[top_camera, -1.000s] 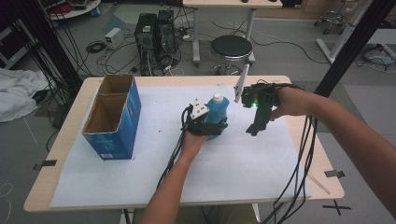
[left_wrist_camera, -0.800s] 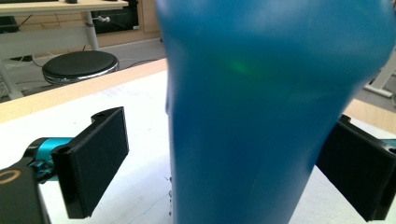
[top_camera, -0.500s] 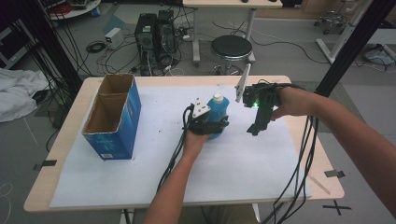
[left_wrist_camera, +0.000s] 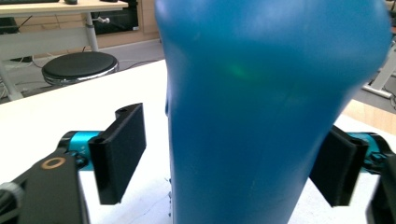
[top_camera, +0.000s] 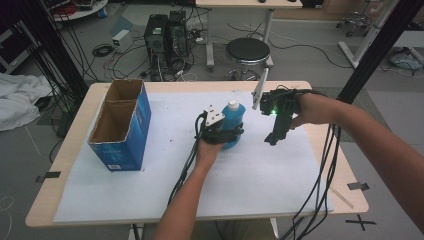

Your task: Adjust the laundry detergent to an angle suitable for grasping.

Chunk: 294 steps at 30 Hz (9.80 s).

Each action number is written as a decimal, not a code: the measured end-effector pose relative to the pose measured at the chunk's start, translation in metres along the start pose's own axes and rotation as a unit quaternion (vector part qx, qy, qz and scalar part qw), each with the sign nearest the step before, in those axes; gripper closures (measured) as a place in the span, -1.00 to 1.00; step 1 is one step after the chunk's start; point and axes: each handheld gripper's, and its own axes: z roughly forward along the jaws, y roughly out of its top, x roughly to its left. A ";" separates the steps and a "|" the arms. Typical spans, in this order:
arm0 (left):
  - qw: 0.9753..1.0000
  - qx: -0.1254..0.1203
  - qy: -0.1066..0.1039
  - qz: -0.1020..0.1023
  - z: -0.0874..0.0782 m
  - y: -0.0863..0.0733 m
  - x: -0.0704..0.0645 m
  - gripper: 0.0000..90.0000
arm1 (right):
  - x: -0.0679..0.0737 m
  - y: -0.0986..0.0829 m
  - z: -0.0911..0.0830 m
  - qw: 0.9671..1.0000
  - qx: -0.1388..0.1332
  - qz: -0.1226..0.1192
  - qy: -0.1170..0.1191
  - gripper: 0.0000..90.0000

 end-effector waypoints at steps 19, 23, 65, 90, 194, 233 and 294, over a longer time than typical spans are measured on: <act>1.000 0.000 0.006 0.014 0.001 0.000 -0.004 -0.04 | 0.001 -0.002 -0.001 1.000 -0.005 0.001 -0.002 -0.94; 1.000 0.003 0.008 0.015 0.000 0.001 -0.005 -0.01 | 0.000 -0.002 -0.001 1.000 -0.004 -0.001 -0.003 -0.94; 0.953 0.017 -0.286 0.102 -0.048 0.035 0.025 0.01 | 0.009 -0.005 -0.006 1.000 -0.010 0.008 -0.006 -0.94; 0.915 0.065 -0.377 0.131 -0.039 0.020 0.013 0.01 | 0.008 -0.009 -0.007 1.000 -0.010 0.015 -0.009 -0.94; 0.856 0.442 -0.149 0.222 -0.168 0.101 0.013 -0.87 | 0.011 -0.013 -0.009 0.999 -0.026 0.011 -0.035 -0.94; 0.832 0.470 -0.198 0.216 -0.168 0.103 0.017 -0.87 | -0.007 -0.007 -0.007 0.999 -0.035 0.019 -0.026 -0.94; 0.844 0.455 -0.182 0.216 -0.171 0.103 0.021 -0.87 | -0.040 0.013 -0.010 0.999 -0.039 0.009 -0.025 -0.94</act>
